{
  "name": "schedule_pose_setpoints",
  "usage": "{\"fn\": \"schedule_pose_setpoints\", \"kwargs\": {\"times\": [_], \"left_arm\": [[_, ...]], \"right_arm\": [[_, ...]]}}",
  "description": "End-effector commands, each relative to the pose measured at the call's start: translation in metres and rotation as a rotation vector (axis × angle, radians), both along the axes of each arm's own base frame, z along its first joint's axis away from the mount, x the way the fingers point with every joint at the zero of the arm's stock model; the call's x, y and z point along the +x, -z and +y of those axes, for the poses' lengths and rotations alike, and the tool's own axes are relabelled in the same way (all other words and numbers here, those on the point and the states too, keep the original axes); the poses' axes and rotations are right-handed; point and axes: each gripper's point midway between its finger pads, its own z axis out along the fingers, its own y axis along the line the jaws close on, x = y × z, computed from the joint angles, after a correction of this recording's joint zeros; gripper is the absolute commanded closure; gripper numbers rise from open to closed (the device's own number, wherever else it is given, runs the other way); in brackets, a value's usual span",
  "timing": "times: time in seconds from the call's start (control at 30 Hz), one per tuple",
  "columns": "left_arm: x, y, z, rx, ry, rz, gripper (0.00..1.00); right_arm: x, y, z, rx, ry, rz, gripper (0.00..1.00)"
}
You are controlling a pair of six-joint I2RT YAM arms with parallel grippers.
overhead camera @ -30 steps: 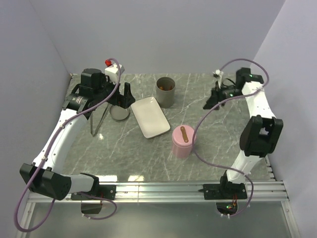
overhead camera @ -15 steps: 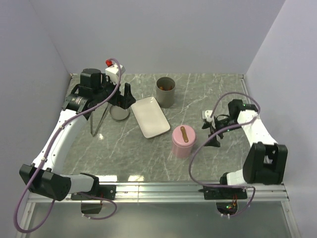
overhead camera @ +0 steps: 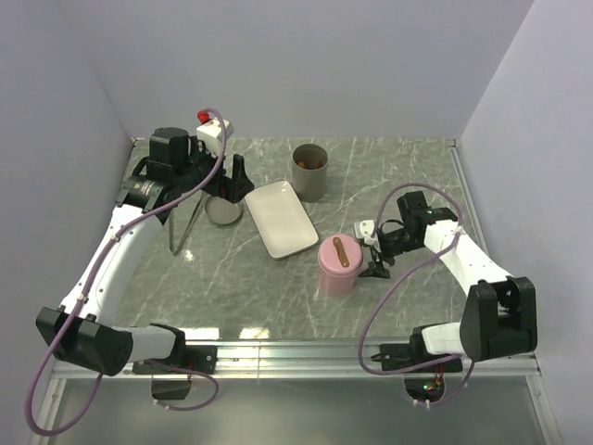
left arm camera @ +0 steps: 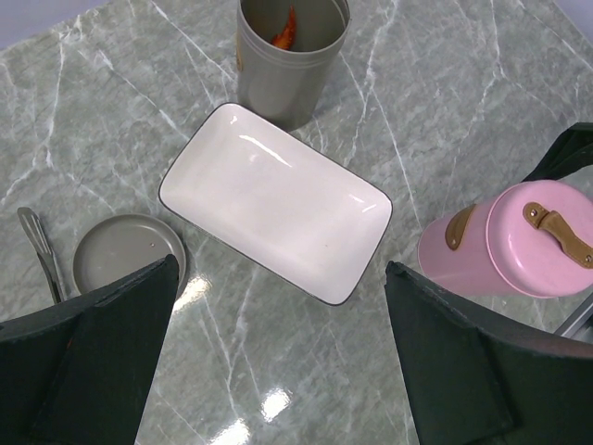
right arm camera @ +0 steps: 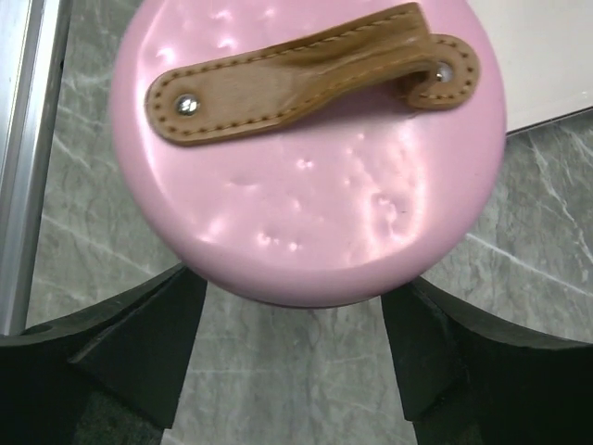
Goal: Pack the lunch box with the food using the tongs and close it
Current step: Move the packing box to the center of the board.
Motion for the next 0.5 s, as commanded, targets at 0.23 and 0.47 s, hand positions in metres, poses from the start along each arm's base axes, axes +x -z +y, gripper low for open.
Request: {"fn": "schedule_pose_setpoints", "kwargs": {"times": [0.23,0.47], "left_arm": [[0.002,-0.022,-0.002,-0.019,0.011,-0.071,0.01],[0.005,-0.019,-0.002,-0.020,0.009,-0.072,0.01]], "right_arm": [[0.004,-0.028,0.059,0.145,0.004,0.025,0.31],[-0.002,-0.025,0.091,0.167,0.038,0.144,0.35]]}}
